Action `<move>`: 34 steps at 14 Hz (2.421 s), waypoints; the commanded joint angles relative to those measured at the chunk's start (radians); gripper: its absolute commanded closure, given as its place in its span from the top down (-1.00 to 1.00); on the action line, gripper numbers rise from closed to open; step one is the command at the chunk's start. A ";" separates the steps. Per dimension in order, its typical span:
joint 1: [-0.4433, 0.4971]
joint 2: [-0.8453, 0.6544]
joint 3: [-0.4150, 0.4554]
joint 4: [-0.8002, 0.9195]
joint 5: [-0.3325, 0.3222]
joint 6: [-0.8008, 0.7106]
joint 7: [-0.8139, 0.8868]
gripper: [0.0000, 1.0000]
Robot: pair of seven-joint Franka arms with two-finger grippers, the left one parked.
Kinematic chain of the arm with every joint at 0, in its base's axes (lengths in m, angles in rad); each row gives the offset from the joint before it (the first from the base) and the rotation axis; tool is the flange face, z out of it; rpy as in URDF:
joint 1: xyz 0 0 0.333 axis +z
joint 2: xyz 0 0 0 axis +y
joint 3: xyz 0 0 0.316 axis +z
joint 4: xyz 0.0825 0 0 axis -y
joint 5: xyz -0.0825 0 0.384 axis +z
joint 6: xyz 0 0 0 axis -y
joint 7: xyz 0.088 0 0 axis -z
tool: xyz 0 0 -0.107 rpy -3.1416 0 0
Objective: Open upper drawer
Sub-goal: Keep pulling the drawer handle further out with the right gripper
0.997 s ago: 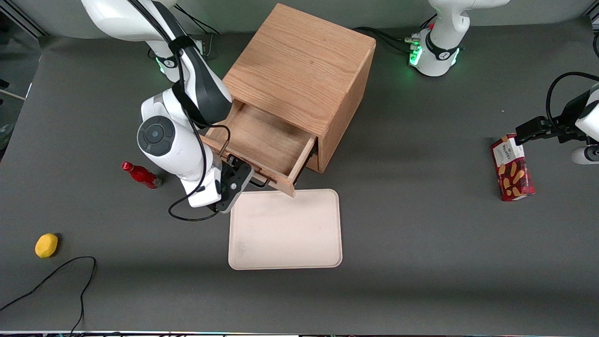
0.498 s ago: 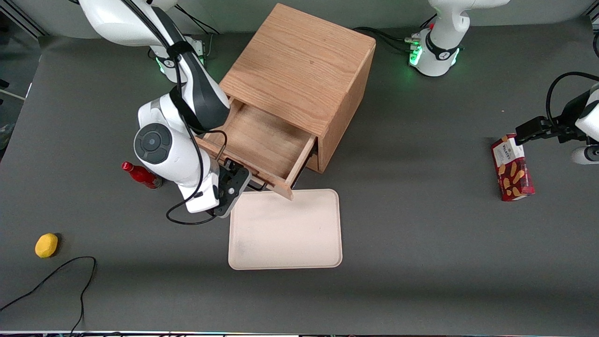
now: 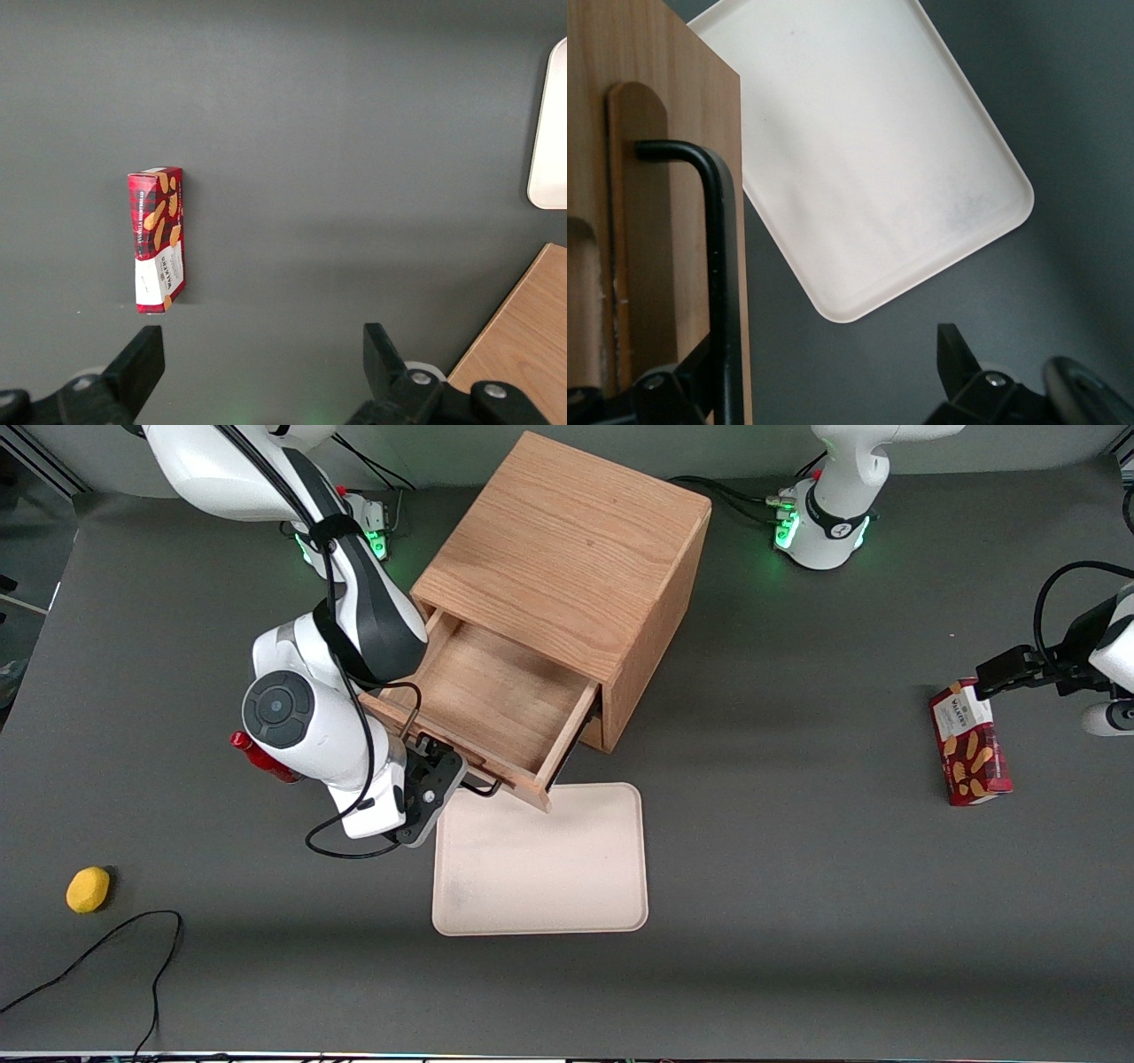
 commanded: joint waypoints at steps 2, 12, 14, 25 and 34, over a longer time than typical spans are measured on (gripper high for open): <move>-0.024 0.024 -0.006 0.042 0.069 -0.022 0.001 1.00; -0.036 0.081 -0.030 0.137 0.091 -0.056 -0.030 1.00; -0.036 0.095 -0.030 0.151 0.091 -0.049 -0.053 1.00; -0.067 0.125 -0.032 0.190 0.091 -0.043 -0.093 1.00; -0.087 0.148 -0.030 0.233 0.091 -0.056 -0.114 1.00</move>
